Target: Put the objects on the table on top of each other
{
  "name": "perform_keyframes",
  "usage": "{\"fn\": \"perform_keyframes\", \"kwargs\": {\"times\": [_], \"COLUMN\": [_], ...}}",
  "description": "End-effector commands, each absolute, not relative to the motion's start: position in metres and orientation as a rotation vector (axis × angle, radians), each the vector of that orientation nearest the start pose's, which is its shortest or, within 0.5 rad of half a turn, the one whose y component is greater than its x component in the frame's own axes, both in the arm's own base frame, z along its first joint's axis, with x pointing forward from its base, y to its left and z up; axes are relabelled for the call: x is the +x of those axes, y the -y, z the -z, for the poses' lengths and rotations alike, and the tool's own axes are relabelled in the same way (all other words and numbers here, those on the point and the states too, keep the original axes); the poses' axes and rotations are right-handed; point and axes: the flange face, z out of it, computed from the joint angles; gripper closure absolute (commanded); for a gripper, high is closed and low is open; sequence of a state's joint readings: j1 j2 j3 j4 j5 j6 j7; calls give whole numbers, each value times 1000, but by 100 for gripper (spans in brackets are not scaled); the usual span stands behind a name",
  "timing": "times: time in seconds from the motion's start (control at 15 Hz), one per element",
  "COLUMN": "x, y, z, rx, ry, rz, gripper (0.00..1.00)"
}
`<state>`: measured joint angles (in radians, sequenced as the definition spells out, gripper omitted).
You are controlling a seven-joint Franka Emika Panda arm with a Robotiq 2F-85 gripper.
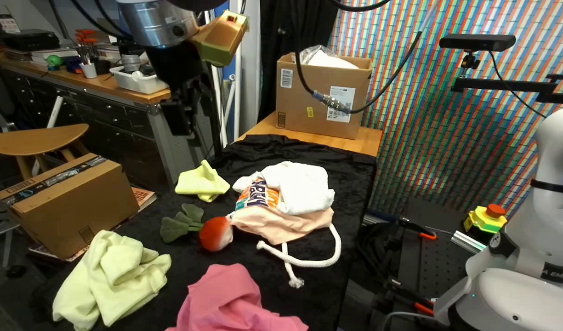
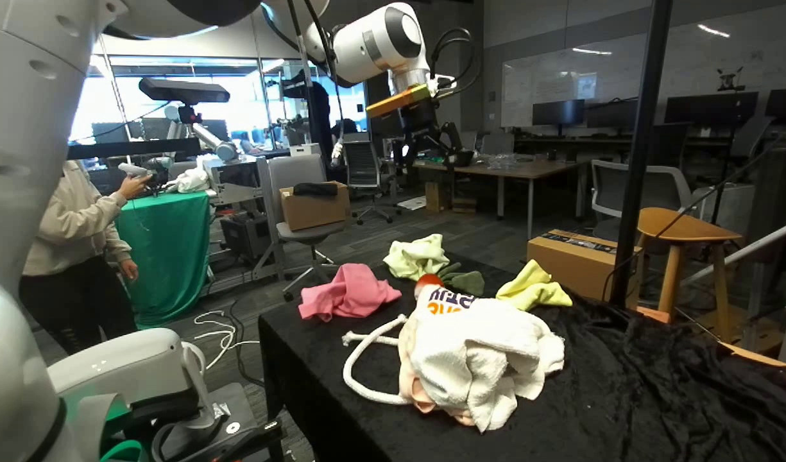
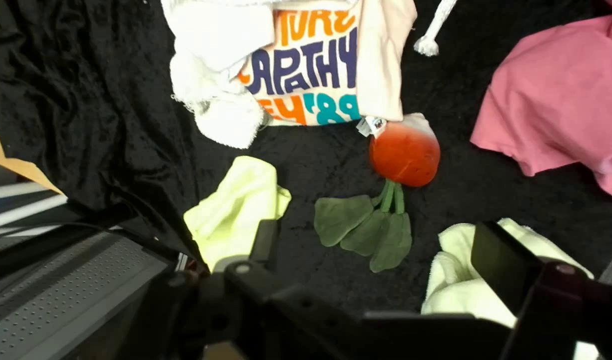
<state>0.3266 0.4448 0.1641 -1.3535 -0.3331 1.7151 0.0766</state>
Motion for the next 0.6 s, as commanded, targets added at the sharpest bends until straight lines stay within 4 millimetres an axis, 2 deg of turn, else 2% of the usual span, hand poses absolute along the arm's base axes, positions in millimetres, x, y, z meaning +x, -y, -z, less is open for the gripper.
{"fn": "perform_keyframes", "kwargs": {"times": [0.0,0.2,0.53], "x": [634,632,624], "y": [-306,-323,-357], "z": [-453,-425,-390], "rx": [-3268,-3248,-3205], "ry": [920,963,1026], "rz": [-12,-31,-68], "gripper": [0,0,0]}}
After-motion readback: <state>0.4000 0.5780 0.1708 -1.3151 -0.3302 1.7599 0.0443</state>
